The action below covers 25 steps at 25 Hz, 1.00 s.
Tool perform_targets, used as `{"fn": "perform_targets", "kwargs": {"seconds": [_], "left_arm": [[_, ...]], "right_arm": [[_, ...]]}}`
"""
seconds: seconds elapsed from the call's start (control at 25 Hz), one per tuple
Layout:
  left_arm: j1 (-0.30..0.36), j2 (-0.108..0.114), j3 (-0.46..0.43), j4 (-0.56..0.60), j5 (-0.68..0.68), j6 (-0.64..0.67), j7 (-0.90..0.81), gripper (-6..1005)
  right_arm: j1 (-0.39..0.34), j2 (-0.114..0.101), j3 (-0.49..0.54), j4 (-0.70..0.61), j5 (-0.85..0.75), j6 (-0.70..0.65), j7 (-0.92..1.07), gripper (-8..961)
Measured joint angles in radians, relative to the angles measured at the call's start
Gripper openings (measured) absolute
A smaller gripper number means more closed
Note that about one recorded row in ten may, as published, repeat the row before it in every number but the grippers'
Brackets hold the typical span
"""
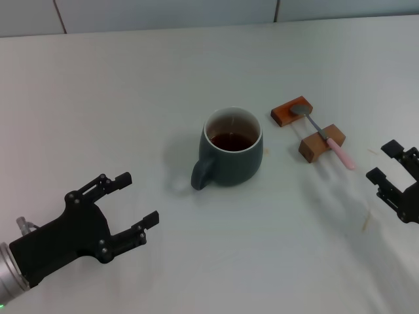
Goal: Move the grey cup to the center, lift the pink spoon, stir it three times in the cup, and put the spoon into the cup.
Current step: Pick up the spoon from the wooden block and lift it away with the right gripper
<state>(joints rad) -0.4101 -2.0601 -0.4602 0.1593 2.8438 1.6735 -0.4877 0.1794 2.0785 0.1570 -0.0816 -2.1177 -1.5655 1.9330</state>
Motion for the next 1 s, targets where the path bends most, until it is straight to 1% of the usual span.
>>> {"fn": "perform_targets", "kwargs": {"seconds": [0.2, 0.44, 0.72, 1.0], "left_arm": [[-0.006, 0.000, 0.000, 0.005, -0.001, 0.000, 0.000, 809], [-0.007, 0.000, 0.000, 0.005, -0.013, 0.000, 0.000, 808], [-0.007, 0.000, 0.000, 0.004, -0.019, 0.000, 0.000, 808], [-0.012, 0.000, 0.000, 0.007, -0.030, 0.000, 0.000, 809]], "right_arm": [[0.007, 0.001, -0.010, 0.018, -0.002, 0.047, -0.001, 766], [0.031, 0.001, -0.012, 0.024, -0.003, 0.073, -0.001, 767], [0.055, 0.002, -0.011, 0.041, -0.012, 0.140, -0.002, 767], [0.076, 0.002, -0.011, 0.045, -0.013, 0.164, -0.005, 767]]}}
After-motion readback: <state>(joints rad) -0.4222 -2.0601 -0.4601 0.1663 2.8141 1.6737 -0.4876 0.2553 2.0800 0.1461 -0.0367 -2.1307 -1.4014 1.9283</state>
